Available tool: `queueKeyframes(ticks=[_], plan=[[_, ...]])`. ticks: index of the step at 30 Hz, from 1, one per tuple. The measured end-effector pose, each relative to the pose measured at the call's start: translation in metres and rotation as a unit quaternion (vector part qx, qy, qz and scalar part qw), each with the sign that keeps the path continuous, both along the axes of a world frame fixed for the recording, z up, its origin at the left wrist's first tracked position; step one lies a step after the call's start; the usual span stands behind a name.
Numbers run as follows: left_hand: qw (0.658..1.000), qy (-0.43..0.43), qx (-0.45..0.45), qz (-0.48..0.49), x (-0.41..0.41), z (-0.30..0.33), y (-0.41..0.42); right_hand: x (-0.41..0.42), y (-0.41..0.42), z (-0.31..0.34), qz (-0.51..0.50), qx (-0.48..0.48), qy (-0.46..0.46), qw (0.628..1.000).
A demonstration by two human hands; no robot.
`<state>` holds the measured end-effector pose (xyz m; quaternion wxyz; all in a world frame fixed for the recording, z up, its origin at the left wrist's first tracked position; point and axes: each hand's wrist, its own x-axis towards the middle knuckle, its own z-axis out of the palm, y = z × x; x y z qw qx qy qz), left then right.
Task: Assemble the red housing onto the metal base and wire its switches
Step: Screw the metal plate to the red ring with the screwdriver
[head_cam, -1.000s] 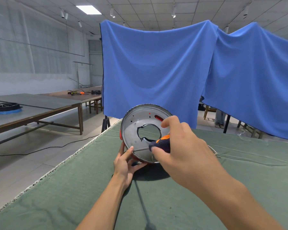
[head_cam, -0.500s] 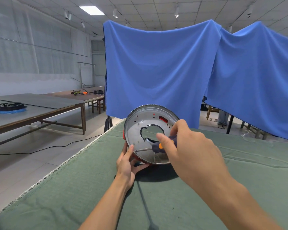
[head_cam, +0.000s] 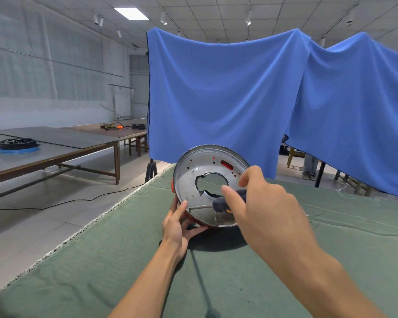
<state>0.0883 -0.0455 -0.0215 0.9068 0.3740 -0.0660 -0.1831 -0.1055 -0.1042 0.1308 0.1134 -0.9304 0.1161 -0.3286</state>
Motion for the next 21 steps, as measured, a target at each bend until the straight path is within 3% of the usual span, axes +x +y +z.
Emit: queueKeyframes(ticks=[5, 9, 14, 18, 21], plan=[[1.000, -0.001, 0.004, 0.004, -0.0010, 0.0014, -0.0004, -0.0024, -0.0003, 0.0000, 0.060, 0.046, 0.018, 0.997], [1.000, -0.003, 0.005, 0.012, -0.0026, 0.0018, 0.0007, 0.0027, 0.0007, 0.0017, -0.007, 0.005, -0.035, 0.999], [1.000, 0.005, 0.001, 0.016, -0.0017, 0.0029, 0.0020, -0.0024, -0.0018, 0.0019, 0.061, 0.056, 0.026, 0.996], [1.000, 0.000, 0.005, 0.014, -0.0026, 0.0025, 0.0022, 0.0000, 0.0011, 0.0032, 0.002, -0.007, -0.002, 1.000], [1.000, 0.001, 0.002, 0.012, -0.0026, 0.0032, 0.0026, -0.0010, -0.0009, 0.0054, 0.029, 0.044, 0.031, 0.998]])
